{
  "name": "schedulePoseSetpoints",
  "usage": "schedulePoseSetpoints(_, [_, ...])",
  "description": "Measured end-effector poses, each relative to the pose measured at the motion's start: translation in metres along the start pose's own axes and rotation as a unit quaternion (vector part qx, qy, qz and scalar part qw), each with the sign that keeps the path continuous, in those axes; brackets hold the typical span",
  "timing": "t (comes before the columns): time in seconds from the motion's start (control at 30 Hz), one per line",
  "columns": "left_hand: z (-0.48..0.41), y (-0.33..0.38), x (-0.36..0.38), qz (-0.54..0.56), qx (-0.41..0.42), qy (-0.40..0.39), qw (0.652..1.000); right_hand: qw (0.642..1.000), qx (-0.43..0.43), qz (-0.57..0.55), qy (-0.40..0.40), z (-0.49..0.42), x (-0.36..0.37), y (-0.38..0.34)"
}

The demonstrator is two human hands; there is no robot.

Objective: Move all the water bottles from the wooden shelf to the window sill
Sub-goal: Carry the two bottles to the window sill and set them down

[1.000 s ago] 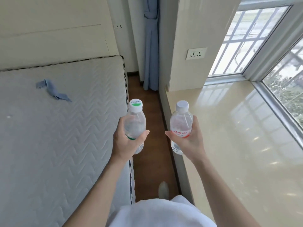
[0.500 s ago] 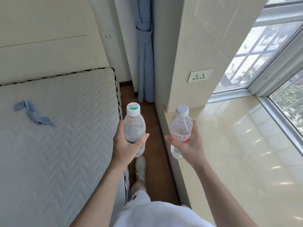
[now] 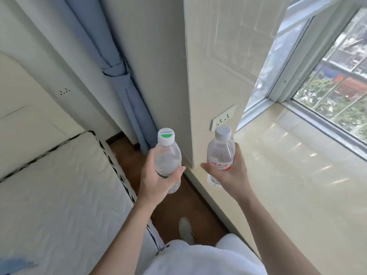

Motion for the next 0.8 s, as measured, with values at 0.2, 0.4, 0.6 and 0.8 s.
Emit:
schedulePoseSetpoints(0.2, [-0.041, 0.009, 0.075, 0.018, 0.040, -0.136, 0.990, 0.992, 0.053, 0.012, 0.114, 0.000, -0.064, 0.020])
schedulePoseSetpoints(0.4, [-0.047, 0.034, 0.170, 0.027, 0.061, -0.222, 0.973, 0.967, 0.096, 0.007, 0.238, 0.030, -0.153, 0.046])
schedulePoseSetpoints(0.6, [-0.023, 0.043, 0.267, 0.037, 0.006, -0.300, 0.953, 0.940, 0.129, -0.018, 0.315, 0.073, -0.230, 0.081])
schedulePoseSetpoints(0.8, [-0.018, 0.017, 0.338, 0.039, -0.047, -0.353, 0.933, 0.925, 0.159, -0.035, 0.345, 0.077, -0.270, 0.124])
Point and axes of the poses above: each hand's wrist, its own z-axis away from the middle knuckle, its own x-axis out of the palm, y = z × x, the point moved 9 cm from there along -z, towards the middle knuckle, and after that the axes turned 2 degrees about x, right-handed, at the moved point
